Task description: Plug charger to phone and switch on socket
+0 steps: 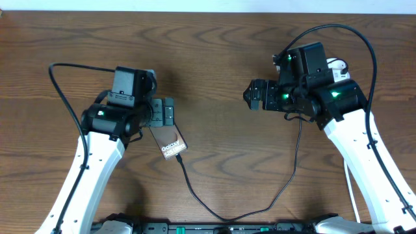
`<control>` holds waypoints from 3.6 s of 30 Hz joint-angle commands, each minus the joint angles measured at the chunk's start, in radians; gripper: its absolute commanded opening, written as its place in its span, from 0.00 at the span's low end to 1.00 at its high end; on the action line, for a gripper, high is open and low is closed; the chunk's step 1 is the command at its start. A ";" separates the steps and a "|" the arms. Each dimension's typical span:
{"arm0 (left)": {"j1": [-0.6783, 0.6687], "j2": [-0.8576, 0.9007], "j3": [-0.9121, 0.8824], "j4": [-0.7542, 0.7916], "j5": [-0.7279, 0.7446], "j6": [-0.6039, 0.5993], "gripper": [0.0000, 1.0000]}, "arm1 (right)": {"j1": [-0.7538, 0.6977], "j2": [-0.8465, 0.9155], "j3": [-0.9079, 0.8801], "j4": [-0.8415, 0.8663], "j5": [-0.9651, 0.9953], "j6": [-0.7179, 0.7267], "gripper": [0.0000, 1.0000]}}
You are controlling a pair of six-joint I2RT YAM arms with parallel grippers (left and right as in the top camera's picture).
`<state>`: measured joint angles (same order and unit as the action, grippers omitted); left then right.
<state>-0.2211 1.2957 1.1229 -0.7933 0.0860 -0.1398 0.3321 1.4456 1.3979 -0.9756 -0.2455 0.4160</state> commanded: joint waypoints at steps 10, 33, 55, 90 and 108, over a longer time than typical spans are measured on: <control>-0.008 -0.006 0.025 0.032 -0.057 0.027 0.98 | -0.025 -0.013 0.018 -0.003 0.011 -0.037 0.99; -0.008 -0.006 0.025 0.129 -0.057 0.058 0.98 | -0.294 -0.013 0.020 -0.005 -0.165 -0.184 0.99; -0.008 -0.006 0.025 0.137 -0.057 0.058 0.98 | -0.571 0.009 0.022 -0.053 -0.175 -0.336 0.99; -0.008 -0.006 0.025 0.140 -0.057 0.057 0.98 | -0.807 0.768 0.465 -0.090 -0.245 -0.665 0.99; -0.008 -0.005 0.025 0.139 -0.057 0.057 0.98 | -0.759 0.793 0.464 -0.045 -0.285 -0.693 0.99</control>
<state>-0.2264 1.2961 1.1229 -0.6533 0.0456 -0.0994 -0.4408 2.2227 1.8393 -1.0271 -0.5087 -0.2737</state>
